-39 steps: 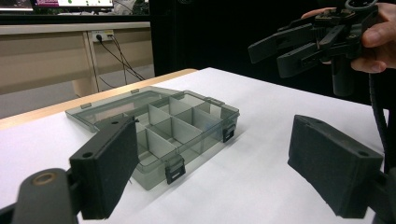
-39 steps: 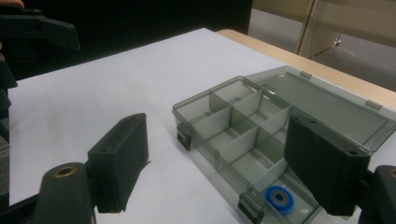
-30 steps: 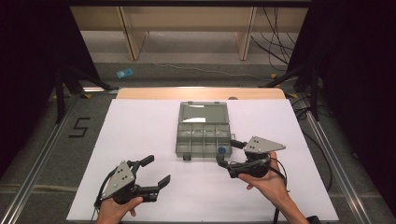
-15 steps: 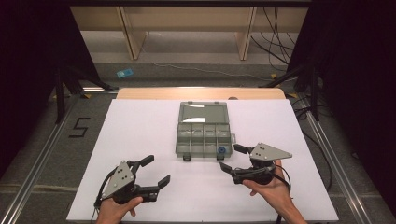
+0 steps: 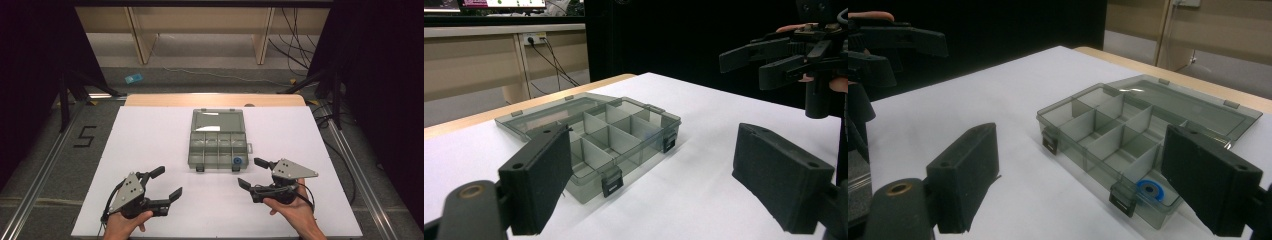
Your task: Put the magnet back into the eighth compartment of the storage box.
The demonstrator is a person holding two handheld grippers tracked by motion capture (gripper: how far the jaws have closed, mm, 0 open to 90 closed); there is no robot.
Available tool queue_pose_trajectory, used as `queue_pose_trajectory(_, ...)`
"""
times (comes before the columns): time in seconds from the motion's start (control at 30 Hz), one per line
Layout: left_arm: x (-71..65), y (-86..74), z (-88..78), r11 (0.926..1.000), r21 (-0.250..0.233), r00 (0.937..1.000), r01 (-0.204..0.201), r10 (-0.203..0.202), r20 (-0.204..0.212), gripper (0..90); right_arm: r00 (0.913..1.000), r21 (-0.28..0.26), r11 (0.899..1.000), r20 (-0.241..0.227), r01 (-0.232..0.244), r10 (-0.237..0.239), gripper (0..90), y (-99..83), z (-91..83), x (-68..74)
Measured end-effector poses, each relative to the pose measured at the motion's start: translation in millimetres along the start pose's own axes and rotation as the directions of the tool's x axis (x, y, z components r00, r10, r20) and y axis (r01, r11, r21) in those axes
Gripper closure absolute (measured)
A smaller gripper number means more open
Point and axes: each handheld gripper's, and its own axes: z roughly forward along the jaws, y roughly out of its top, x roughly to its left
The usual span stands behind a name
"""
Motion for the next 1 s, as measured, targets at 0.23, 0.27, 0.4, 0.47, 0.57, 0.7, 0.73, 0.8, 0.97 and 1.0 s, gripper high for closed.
queue_pose_trajectory(0.23, -0.3, -0.2, 0.1, 1.0000, 0.000, 1.0000, 0.003, -0.003, 0.000, 15.9, 1.0000, 0.012, 1.000, 0.003, 0.000, 0.000, 15.9, -4.4, -3.3, 1.0)
queue_pose_trajectory(0.27, -0.4, -0.2, 0.1, 1.0000, 0.000, 1.0000, 0.004, -0.004, 0.000, 15.9, 1.0000, 0.014, 1.000, 0.008, -0.001, 0.001, 15.8, -4.7, -4.2, 1.4)
queue_pose_trajectory(0.4, -0.7, -0.2, 0.2, 1.0000, 0.000, 1.0000, 0.005, -0.005, 0.000, 15.9, 0.9999, -0.002, 1.000, 0.005, -0.009, 0.009, 15.8, -7.2, -6.9, 3.2)
queue_pose_trajectory(0.47, -0.6, -0.2, 0.1, 1.0000, 0.000, 1.0000, 0.004, -0.004, 0.000, 15.9, 0.9998, -0.013, 1.000, 0.016, 0.008, -0.008, 15.8, -7.7, -7.1, 2.2)
queue_pose_trajectory(0.57, -0.7, -0.2, 0.1, 1.0000, 0.001, 1.0000, 0.004, -0.004, 0.000, 15.9, 0.9999, 0.015, 1.000, 0.015, 0.000, -0.001, 15.8, -8.7, -9.5, 3.4)
queue_pose_trajectory(0.7, -1.0, -0.2, 0.1, 1.0000, 0.002, 1.0000, 0.004, -0.004, 0.001, 15.9, 0.9999, 0.003, 1.000, 0.012, 0.001, -0.001, 15.8, -10.9, -10.1, 3.5)
queue_pose_trajectory(0.73, -1.0, -0.2, 0.1, 1.0000, 0.002, 1.0000, 0.004, -0.004, 0.000, 15.9, 0.9998, 0.018, 1.000, 0.018, 0.004, -0.004, 15.8, -11.0, -12.5, 3.8)
queue_pose_trajectory(0.8, -1.2, -0.2, 0.0, 1.0000, 0.002, 1.0000, 0.004, -0.004, 0.001, 15.9, 0.9995, -0.006, 1.000, 0.026, 0.021, -0.020, 15.8, -11.8, -12.6, 2.8)
queue_pose_trajectory(0.97, -0.9, 0.0, 0.1, 1.0000, 0.001, 1.0000, -0.003, 0.003, 0.002, 15.9, 0.9998, -0.003, 1.000, 0.019, 0.011, -0.011, 15.8, -14.2, -14.9, 5.4)
queue_pose_trajectory(1.0, -0.9, 0.0, 0.1, 1.0000, 0.001, 1.0000, -0.003, 0.003, 0.002, 15.9, 0.9999, 0.013, 1.000, 0.015, 0.008, -0.008, 15.8, -14.6, -15.9, 6.1)
